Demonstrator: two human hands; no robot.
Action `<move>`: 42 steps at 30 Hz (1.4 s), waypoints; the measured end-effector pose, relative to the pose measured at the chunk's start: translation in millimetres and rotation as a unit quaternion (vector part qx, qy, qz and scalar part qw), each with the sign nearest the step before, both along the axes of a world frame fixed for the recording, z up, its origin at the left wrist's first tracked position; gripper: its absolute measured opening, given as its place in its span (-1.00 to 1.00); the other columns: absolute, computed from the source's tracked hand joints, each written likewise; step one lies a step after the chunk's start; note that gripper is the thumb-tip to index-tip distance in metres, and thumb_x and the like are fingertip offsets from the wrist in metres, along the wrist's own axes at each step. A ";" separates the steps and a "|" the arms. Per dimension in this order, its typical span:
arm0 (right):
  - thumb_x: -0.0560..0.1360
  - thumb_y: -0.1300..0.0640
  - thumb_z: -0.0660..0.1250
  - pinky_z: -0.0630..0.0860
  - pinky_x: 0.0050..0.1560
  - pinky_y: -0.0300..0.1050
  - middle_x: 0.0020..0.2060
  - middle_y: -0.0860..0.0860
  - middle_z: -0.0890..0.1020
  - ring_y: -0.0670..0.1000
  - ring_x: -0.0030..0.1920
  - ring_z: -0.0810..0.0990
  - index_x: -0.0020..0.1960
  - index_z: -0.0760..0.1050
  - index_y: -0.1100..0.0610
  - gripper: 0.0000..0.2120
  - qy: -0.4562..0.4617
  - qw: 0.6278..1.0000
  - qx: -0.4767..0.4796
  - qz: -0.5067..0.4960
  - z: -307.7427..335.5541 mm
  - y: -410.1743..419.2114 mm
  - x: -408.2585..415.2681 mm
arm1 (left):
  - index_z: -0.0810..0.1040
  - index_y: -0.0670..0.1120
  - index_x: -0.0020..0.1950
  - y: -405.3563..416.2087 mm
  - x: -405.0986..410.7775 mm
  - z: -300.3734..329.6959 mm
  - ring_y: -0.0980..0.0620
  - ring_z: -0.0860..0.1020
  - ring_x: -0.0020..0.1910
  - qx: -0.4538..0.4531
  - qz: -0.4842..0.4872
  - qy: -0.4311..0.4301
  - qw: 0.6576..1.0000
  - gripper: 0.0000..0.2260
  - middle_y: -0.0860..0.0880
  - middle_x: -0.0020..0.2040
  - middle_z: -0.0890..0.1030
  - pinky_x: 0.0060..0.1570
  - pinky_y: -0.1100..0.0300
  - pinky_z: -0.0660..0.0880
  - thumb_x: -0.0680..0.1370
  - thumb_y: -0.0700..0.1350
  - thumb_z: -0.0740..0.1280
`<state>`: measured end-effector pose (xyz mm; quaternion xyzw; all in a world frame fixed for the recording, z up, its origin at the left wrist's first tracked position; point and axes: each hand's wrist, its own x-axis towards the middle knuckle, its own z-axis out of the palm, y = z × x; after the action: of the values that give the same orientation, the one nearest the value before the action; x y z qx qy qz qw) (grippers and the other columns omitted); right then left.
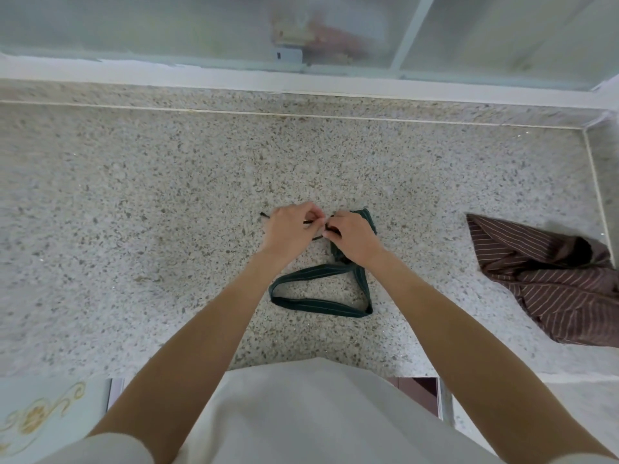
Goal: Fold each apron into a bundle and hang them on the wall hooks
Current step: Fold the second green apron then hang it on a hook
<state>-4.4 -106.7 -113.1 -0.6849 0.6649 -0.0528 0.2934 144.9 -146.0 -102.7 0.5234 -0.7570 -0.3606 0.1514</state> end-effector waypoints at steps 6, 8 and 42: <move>0.54 0.16 0.29 0.29 -0.23 -0.21 -0.31 0.01 0.51 -0.02 -0.28 0.42 -0.10 0.56 0.23 -0.85 -0.121 0.991 0.011 -0.054 9.9 -0.5 -5.1 | 0.57 -0.08 0.02 4.1 9.1 -15.5 0.01 0.58 0.05 0.234 0.089 0.132 0.959 -0.77 -0.01 -0.02 0.63 0.06 0.23 0.48 0.57 -0.30 0.15; 0.55 0.17 0.29 0.29 -0.26 -0.40 -0.33 -0.09 0.50 -0.13 -0.31 0.42 -0.06 0.56 0.20 -0.88 -0.144 0.988 0.042 -0.043 14.7 -1.7 -6.7 | 0.59 -0.07 0.08 7.6 9.4 -17.0 0.05 0.58 0.00 0.232 0.022 0.073 0.970 -0.79 0.05 -0.03 0.61 -0.04 0.35 0.44 0.55 -0.29 0.24; 0.32 0.37 0.43 0.39 -0.45 -0.21 -0.15 0.07 0.56 0.08 -0.19 0.58 -0.11 0.54 0.17 -0.80 0.004 0.980 -0.198 0.028 -1.0 26.6 18.2 | 0.51 -0.05 -0.02 7.6 27.1 -19.1 0.18 0.53 -0.12 0.158 -0.069 0.047 0.984 -0.93 0.09 -0.11 0.58 -0.10 0.37 0.42 0.51 -0.17 0.34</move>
<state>13.8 -80.1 -114.1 -0.7482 0.6226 -0.1727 0.1507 172.0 -138.5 -121.8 0.4694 -0.7172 -0.5093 0.0771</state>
